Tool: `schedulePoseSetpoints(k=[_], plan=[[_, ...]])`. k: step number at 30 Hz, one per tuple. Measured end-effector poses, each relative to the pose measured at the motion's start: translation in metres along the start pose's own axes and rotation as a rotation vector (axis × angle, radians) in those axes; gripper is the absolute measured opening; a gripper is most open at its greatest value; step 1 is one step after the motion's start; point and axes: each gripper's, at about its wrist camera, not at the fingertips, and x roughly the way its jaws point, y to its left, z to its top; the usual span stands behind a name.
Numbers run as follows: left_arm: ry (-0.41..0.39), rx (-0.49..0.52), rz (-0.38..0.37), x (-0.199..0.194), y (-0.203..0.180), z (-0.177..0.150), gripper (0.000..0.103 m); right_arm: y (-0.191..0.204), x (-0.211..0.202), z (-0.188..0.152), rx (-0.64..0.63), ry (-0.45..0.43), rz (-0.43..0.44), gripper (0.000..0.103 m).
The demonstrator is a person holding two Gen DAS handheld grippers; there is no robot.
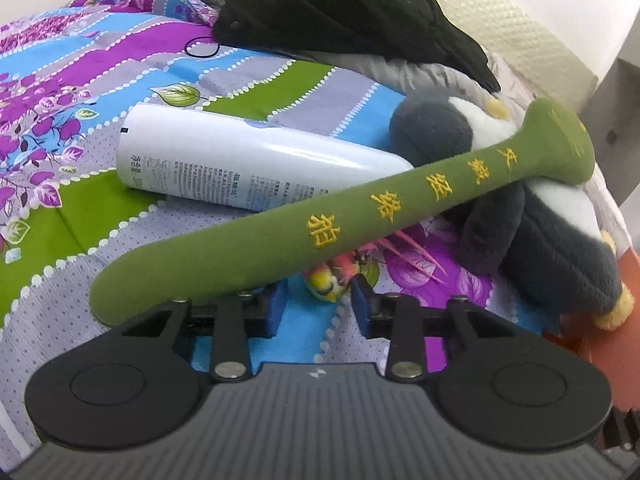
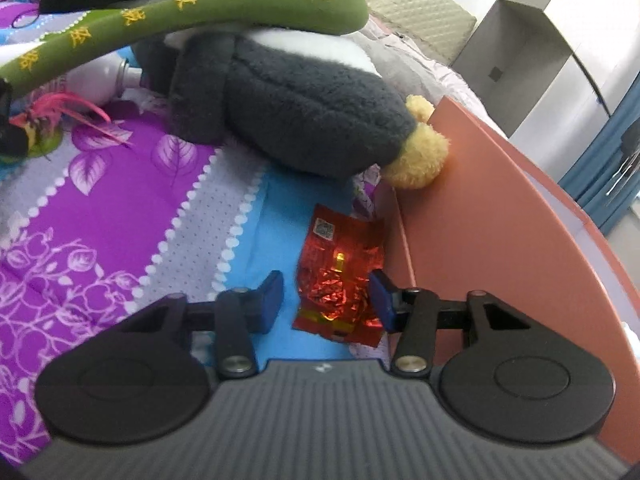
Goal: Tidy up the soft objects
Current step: 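Lower the right gripper onto the red candy wrapper and close it, then grasp the pink feathered toy with the left gripper while the right gripper lifts the wrapper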
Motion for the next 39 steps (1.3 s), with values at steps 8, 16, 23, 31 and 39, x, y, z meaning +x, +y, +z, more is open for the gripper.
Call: schedulePoseSetpoints(k=[8, 16, 23, 31, 39], plan=[[0.035, -0.042, -0.035, -0.003, 0.005, 0.001, 0.027, -0.005, -0.010, 0.000, -0.002, -0.017, 0.018, 0.029], [0.076, -0.034, -0.056, -0.020, 0.009, -0.008, 0.026, -0.006, -0.034, -0.006, -0.008, -0.037, 0.070, 0.003], [0.105, 0.001, -0.073, -0.048, 0.015, -0.026, 0.025, -0.011, -0.063, -0.013, 0.027, -0.060, 0.111, 0.003], [0.112, 0.004, -0.071, -0.063, 0.028, -0.033, 0.025, -0.003, -0.040, -0.005, -0.049, -0.012, 0.024, 0.034], [0.112, 0.012, -0.075, -0.067, 0.032, -0.032, 0.025, 0.013, -0.011, -0.012, -0.182, 0.026, -0.052, 0.039]])
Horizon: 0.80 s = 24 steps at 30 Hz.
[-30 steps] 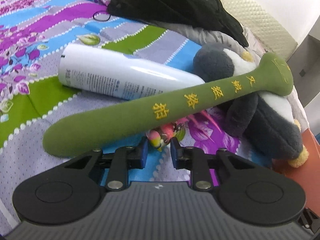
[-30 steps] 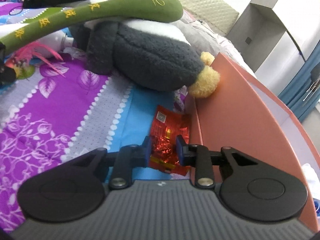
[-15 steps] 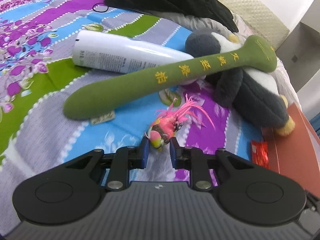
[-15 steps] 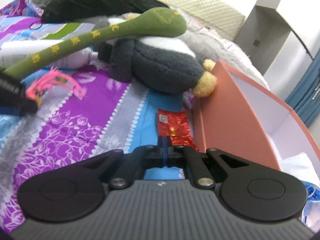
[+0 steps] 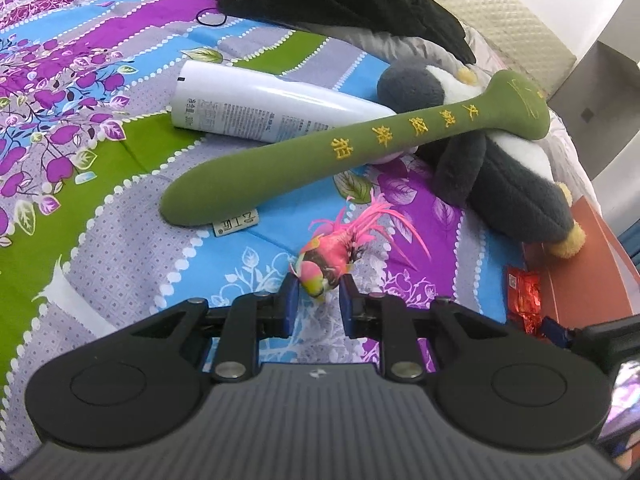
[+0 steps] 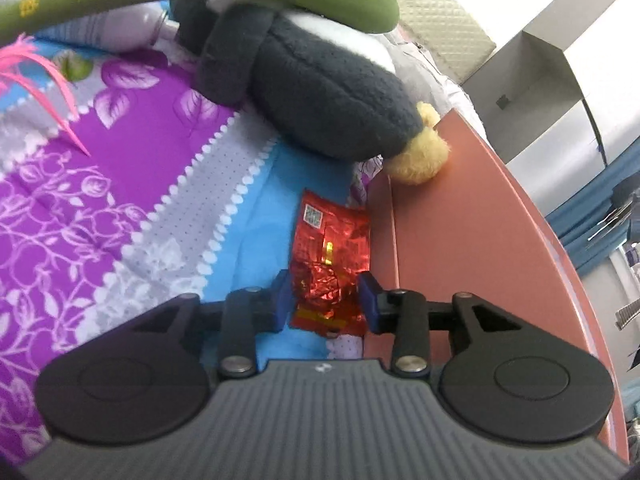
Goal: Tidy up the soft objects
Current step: 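Grasp the pink feathered toy with the left gripper while the right gripper lifts the wrapper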
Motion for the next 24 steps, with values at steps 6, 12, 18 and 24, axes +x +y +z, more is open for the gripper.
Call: schedulePoseSetpoints(k=[6, 12, 18, 24], plan=[[0.006, 0.004, -0.009, -0.002, 0.002, 0.000, 0.025, 0.005, 0.001, 0.001, -0.040, -0.016, -0.004, 0.032], [0.005, 0.006, -0.010, -0.004, 0.004, -0.001, 0.025, -0.003, -0.011, 0.001, -0.028, -0.040, 0.036, 0.031], [0.001, 0.013, -0.014, -0.012, 0.006, -0.002, 0.025, -0.005, -0.054, -0.002, -0.017, -0.089, 0.132, 0.031], [0.046, 0.057, -0.031, -0.025, 0.012, -0.011, 0.025, -0.007, -0.110, -0.017, 0.003, -0.122, 0.261, 0.031]])
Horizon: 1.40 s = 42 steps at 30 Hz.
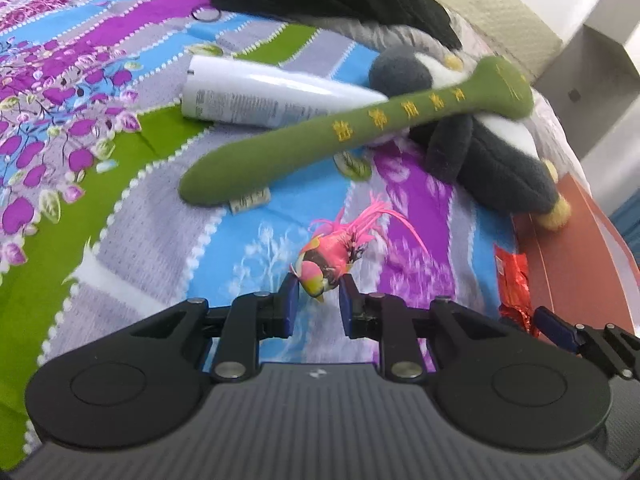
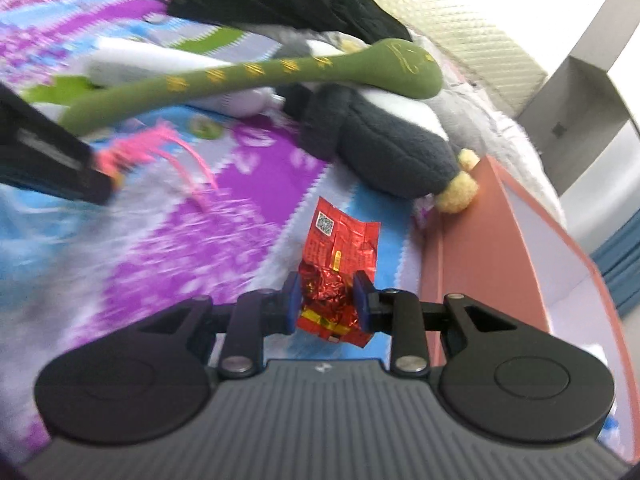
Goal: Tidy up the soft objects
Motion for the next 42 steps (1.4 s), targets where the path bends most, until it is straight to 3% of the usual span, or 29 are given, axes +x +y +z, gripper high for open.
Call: schedulePoseSetpoints(k=[7, 15, 18, 19, 22, 23, 29, 33, 36, 42], plan=[[0.046, 0.053, 0.014, -0.022, 0.012, -0.019, 0.025, 0.013, -0.046, -0.025, 0.013, 0.019, 0.111, 0.032], [0.087, 0.142, 0.012, -0.038, 0.008, -0.045, 0.027, 0.023, -0.063, -0.036, 0.050, 0.023, 0.237, 0.032], [0.102, 0.152, -0.009, -0.042, 0.009, -0.047, 0.041, 0.018, -0.066, -0.035, 0.079, 0.012, 0.260, 0.034], [0.100, 0.155, -0.018, -0.043, 0.010, -0.046, 0.048, 0.015, -0.067, -0.034, 0.089, 0.001, 0.260, 0.039], [0.084, 0.181, -0.019, -0.048, 0.012, -0.045, 0.049, 0.005, -0.067, -0.033, 0.142, -0.010, 0.259, 0.065], [0.079, 0.193, -0.022, -0.049, 0.012, -0.044, 0.049, 0.001, -0.064, -0.034, 0.167, -0.001, 0.271, 0.068], [0.066, 0.232, -0.014, -0.047, 0.016, -0.036, 0.049, -0.005, -0.038, -0.043, 0.314, 0.100, 0.377, 0.068], [0.058, 0.293, 0.001, -0.043, 0.013, -0.032, 0.049, -0.002, -0.028, -0.048, 0.356, 0.128, 0.387, 0.065], [0.048, 0.336, 0.011, -0.039, 0.009, -0.030, 0.049, -0.003, -0.025, -0.049, 0.364, 0.136, 0.374, 0.057], [0.044, 0.389, 0.033, -0.026, 0.003, -0.030, 0.049, -0.009, -0.026, -0.049, 0.372, 0.132, 0.368, 0.056]])
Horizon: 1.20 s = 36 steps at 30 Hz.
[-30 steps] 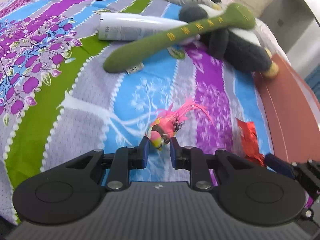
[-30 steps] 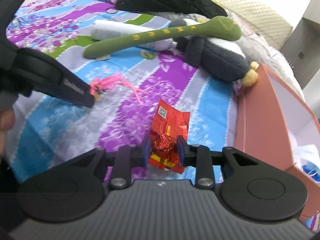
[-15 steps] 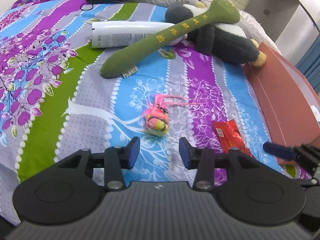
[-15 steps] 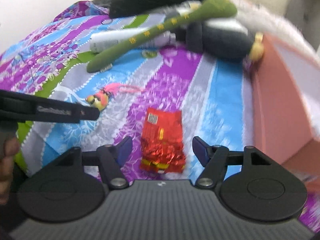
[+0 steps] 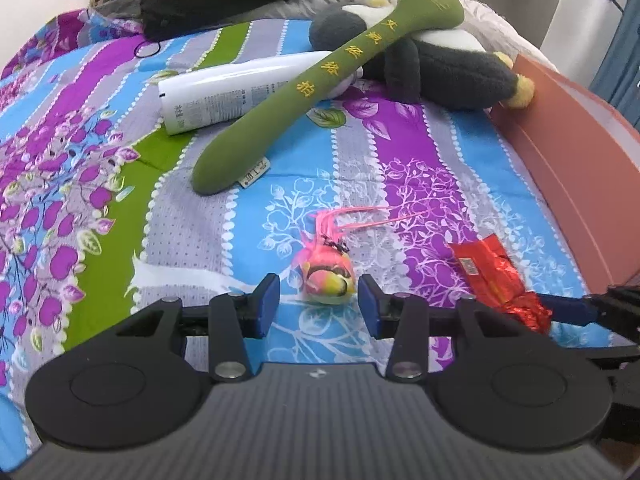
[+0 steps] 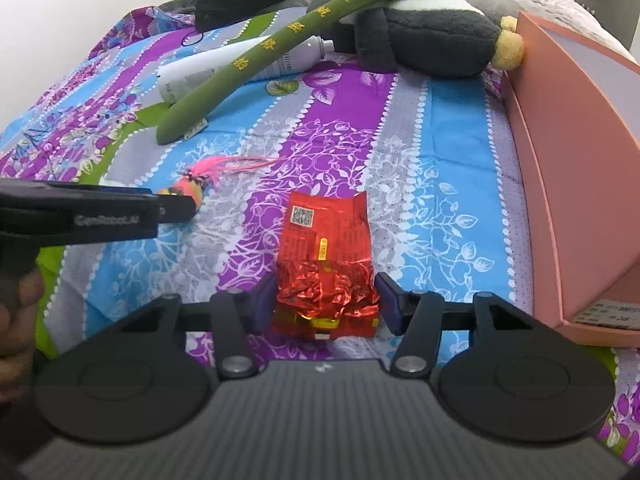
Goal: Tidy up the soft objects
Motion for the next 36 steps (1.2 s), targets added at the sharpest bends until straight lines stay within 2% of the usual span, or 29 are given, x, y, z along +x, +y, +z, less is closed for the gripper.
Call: schedulePoseSetpoints(k=[4, 7, 13, 16, 21, 28, 36], plan=[[0.004, 0.017, 0.001, 0.009, -0.004, 0.003, 0.047, -0.003, -0.005, 0.001, 0.003, -0.011, -0.025, 0.056], [0.008, 0.040, 0.006, 0.014, -0.008, 0.005, 0.034, -0.007, -0.007, -0.001, 0.013, -0.014, -0.039, 0.056], [-0.002, 0.053, 0.041, 0.009, -0.012, 0.008, 0.034, -0.015, -0.012, -0.006, 0.057, -0.021, -0.042, 0.056], [-0.008, 0.045, 0.029, 0.000, -0.014, 0.012, 0.034, -0.013, -0.019, -0.005, 0.036, -0.042, -0.070, 0.056], [-0.018, 0.031, -0.010, -0.021, -0.024, 0.017, 0.034, -0.015, -0.035, -0.001, 0.063, -0.089, -0.068, 0.055], [-0.074, 0.048, -0.049, -0.058, -0.043, 0.030, 0.034, -0.020, -0.072, 0.009, 0.102, -0.173, -0.079, 0.055], [-0.162, 0.060, -0.124, -0.100, -0.063, 0.062, 0.034, -0.031, -0.115, 0.028, 0.129, -0.279, -0.095, 0.055]])
